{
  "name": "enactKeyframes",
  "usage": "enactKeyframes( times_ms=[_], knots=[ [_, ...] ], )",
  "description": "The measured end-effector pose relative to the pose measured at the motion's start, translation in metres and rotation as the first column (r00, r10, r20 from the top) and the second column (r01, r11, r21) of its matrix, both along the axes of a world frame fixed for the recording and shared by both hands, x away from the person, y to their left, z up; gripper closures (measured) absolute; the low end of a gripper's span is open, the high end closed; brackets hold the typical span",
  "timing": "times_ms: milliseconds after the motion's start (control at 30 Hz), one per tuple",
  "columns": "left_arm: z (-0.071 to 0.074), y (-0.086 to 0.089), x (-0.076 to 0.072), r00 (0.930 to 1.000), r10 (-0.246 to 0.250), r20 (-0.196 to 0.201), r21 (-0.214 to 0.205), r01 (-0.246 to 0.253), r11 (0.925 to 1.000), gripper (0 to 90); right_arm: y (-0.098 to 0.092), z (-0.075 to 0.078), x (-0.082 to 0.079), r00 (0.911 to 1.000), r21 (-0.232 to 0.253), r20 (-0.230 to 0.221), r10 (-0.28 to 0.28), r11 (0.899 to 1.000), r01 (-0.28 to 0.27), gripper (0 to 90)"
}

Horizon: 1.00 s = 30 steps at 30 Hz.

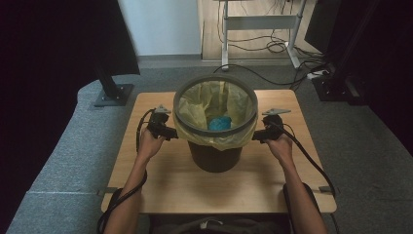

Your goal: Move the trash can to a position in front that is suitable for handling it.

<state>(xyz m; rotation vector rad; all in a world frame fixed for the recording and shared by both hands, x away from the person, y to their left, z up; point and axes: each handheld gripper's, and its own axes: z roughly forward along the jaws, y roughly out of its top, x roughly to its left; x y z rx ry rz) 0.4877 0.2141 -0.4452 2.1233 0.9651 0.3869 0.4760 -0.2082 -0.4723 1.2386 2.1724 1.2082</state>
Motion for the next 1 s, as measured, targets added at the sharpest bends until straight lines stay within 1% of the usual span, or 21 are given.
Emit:
enactKeyframes(
  times_ms=[33,67,100,200,267,333,367,467,500,600,833,967,1000],
  knots=[
    [0.0,0.0,0.002,1.0,0.003,0.0,0.004,-0.003,1.0,0.0,0.0,0.0,0.0,1.0,0.0,0.0,0.0,1.0,0.0,0.0],
    [0.0,0.0,0.004,1.0,0.005,-0.002,-0.003,-0.005,1.0,0.0,0.0,0.001,0.002,0.9999,-0.005,0.011,-0.006,1.0,0.006,0.0],
    [-0.001,0.0,0.007,1.0,0.004,-0.006,-0.007,-0.004,1.0,0.0,0.001,0.003,0.007,0.9998,0.007,0.009,-0.018,1.0,0.018,0.0],
    [-0.002,-0.001,0.01,0.9999,0.011,-0.012,-0.018,-0.011,0.9998,0.0,0.003,0.005,0.012,0.9997,0.007,0.011,-0.023,1.0,0.023,0.0],
    [-0.003,-0.002,0.011,0.9999,0.012,-0.005,-0.017,-0.012,0.9998,0.0,0.003,0.006,0.015,0.9995,0.015,0.022,-0.024,1.0,0.024,0.0],
    [-0.003,-0.001,0.009,1.0,0.007,0.006,-0.013,-0.007,0.9999,0.0,0.002,0.005,0.015,0.9996,0.021,0.018,-0.023,1.0,0.022,0.0],
    [-0.003,-0.001,0.008,1.0,0.003,0.008,-0.015,-0.003,0.9999,0.0,0.002,0.005,0.015,0.9994,0.021,0.023,-0.024,1.0,0.024,0.0],
    [-0.003,-0.001,0.005,1.0,-0.004,0.008,-0.014,0.004,0.9999,0.0,0.002,0.006,0.011,0.9994,0.012,0.032,-0.012,1.0,0.012,0.0],
    [-0.003,-0.001,0.003,0.9999,-0.004,0.009,-0.015,0.004,0.9999,0.1,0.002,0.006,0.008,0.9993,0.0,0.036,0.002,1.0,-0.002,0.0],
    [-0.004,-0.001,-0.002,0.9999,-0.009,0.01,-0.022,0.01,0.9997,0.1,0.002,0.007,0.004,0.999,-0.005,0.044,0.003,1.0,-0.003,0.0],
    [-0.004,-0.002,-0.02,0.9992,-0.032,0.026,-0.012,0.032,0.9994,0.1,0.0,0.005,-0.012,0.9988,0.008,0.048,0.011,1.0,-0.011,0.0],
    [-0.004,-0.001,-0.03,0.9986,-0.043,0.03,-0.009,0.043,0.999,0.0,0.0,0.006,-0.025,0.9984,-0.008,0.053,0.019,1.0,-0.019,0.0],
    [-0.004,-0.001,-0.033,0.9985,-0.042,0.035,-0.011,0.043,0.999,0.0,0.0,0.006,-0.025,0.9984,-0.008,0.053,0.019,1.0,-0.019,0.0]
  ],
)
